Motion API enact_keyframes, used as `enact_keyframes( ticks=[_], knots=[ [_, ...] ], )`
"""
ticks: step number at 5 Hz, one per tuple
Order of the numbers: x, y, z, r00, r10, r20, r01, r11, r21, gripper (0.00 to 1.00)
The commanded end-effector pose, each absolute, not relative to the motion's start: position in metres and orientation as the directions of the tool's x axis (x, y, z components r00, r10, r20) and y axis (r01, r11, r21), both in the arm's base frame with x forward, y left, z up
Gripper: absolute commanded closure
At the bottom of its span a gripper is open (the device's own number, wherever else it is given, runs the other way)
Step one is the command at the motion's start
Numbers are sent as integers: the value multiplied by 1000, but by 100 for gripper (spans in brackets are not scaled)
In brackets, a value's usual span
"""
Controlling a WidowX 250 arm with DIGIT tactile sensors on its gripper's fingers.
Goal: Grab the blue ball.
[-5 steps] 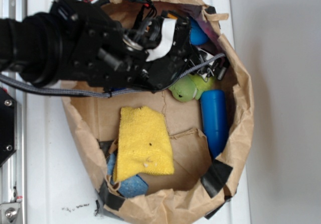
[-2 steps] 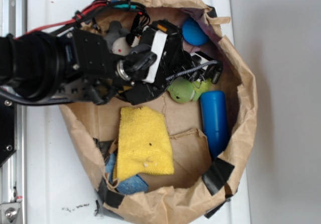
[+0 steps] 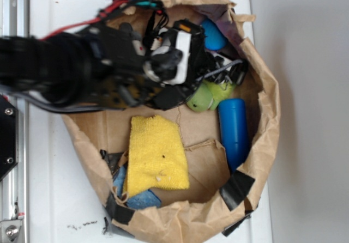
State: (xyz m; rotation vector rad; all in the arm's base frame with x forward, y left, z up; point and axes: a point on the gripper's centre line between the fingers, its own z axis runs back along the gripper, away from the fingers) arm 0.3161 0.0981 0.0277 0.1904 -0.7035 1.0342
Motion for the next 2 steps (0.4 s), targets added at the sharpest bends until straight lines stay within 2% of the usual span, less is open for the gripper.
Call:
enact_keyframes(
  ticks=[1, 2],
  knots=[
    [330, 93, 38, 251, 731, 635, -848, 483, -221, 0],
    [325, 95, 41, 263, 736, 624, -835, 497, -234, 31]
  ],
)
